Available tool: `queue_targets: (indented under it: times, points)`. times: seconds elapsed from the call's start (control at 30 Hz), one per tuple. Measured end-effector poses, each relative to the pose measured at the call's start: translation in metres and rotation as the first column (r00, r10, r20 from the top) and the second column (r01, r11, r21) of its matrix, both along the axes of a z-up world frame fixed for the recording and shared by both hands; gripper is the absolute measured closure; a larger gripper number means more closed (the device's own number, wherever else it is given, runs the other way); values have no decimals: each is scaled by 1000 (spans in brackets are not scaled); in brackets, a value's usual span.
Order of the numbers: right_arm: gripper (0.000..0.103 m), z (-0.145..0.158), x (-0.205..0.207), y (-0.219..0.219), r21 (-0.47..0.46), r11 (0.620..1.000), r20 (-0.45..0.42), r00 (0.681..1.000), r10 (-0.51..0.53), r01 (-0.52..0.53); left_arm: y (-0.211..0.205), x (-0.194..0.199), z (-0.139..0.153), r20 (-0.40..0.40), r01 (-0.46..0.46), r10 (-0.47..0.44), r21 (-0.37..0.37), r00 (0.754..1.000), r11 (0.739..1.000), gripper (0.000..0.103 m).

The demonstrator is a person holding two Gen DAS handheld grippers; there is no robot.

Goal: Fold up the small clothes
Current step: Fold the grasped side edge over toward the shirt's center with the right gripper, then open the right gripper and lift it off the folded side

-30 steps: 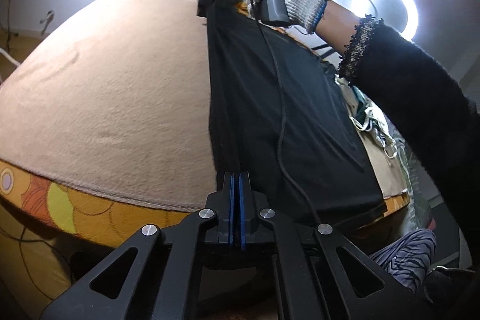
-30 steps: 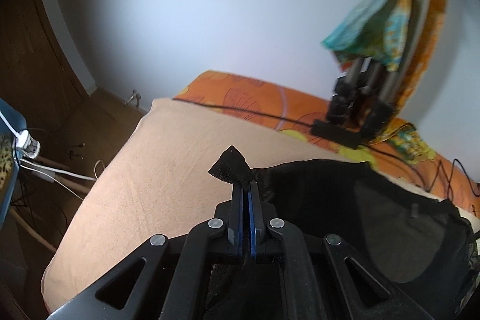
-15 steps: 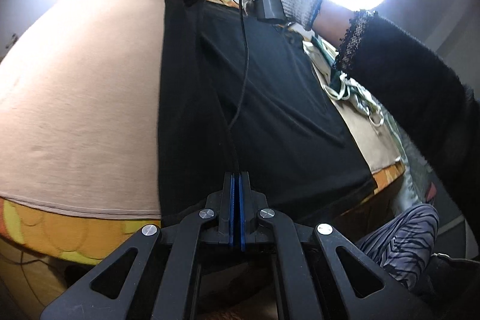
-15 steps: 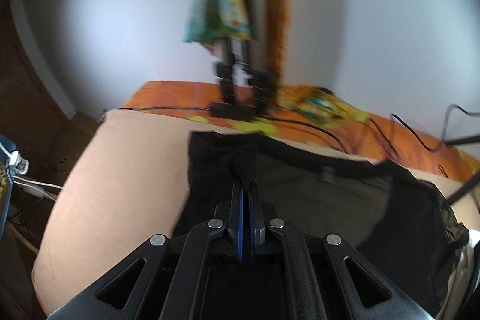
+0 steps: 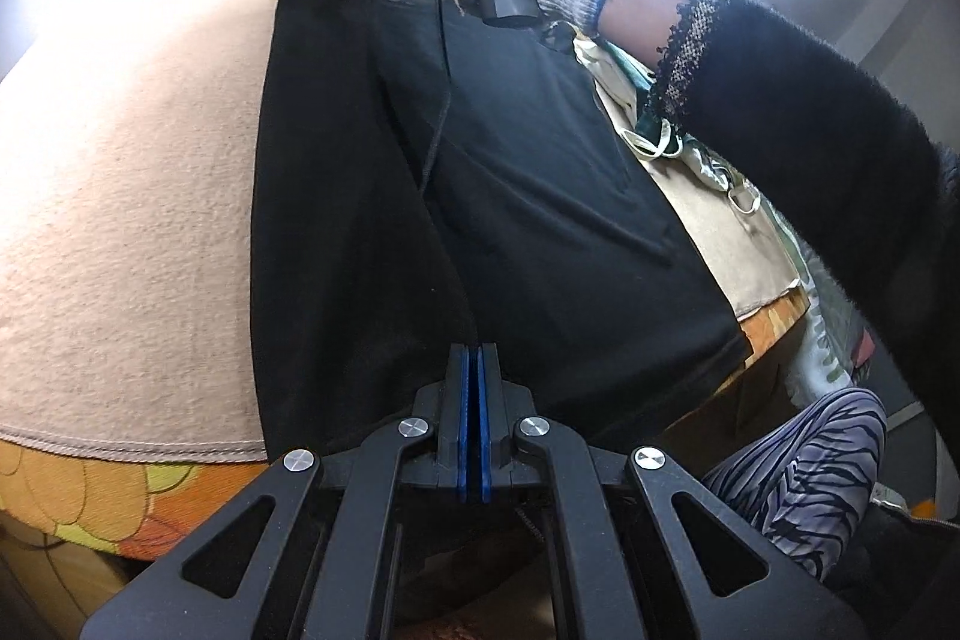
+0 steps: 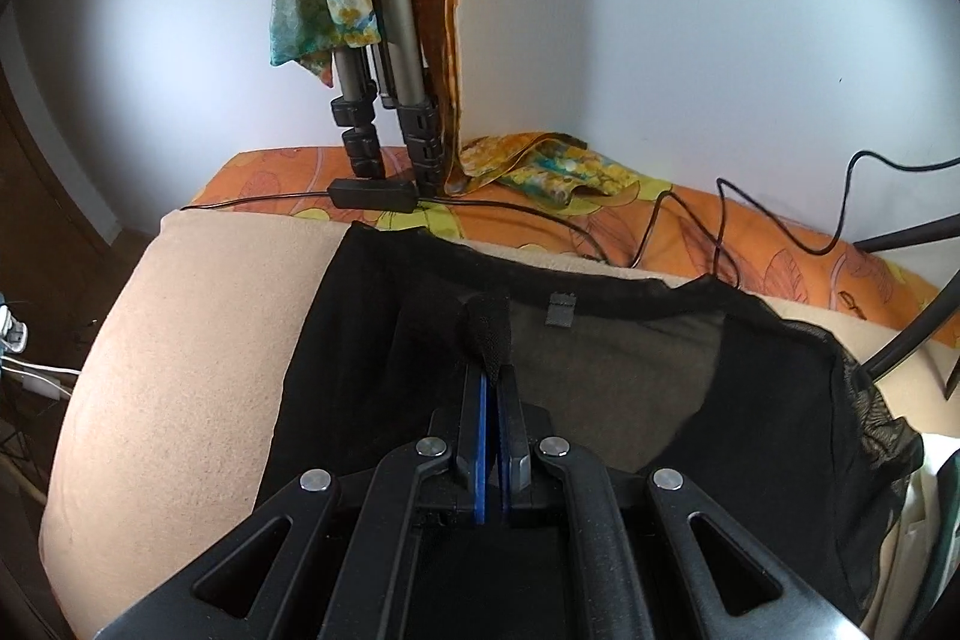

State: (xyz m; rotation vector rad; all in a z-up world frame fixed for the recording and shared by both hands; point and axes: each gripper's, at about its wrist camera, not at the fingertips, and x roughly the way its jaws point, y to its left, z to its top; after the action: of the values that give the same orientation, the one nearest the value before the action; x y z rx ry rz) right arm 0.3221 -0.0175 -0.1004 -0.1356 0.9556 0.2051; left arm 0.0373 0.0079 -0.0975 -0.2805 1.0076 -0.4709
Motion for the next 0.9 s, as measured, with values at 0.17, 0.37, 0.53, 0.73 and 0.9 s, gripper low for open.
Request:
queue_targets:
  times: [0.17, 0.37, 0.53, 0.73, 0.9]
  points:
    - [98, 3, 2, -1, -33, 999, 1, 1000, 2, -2, -8, 1, -3, -11, 18, -18, 1, 1000, 1000, 102]
    - [63, 19, -10, -11, -22, 1000, 28, 1000, 6, -6, -10, -1, -1, -18, 36, -36, -11, 999, 999, 91]
    - [54, 50, -28, -32, 6, 1000, 69, 998, -1, 0, -14, -11, 7, 12, 78, -78, -16, 997, 997, 77]
    - [50, 91, -60, -60, 19, 1000, 127, 992, 12, -15, -8, -23, 11, -16, 116, -119, -145, 993, 983, 73]
    - [50, 119, -94, -86, 18, 1000, 173, 985, 8, -11, -11, -37, 12, -9, 149, -152, -140, 988, 979, 73]
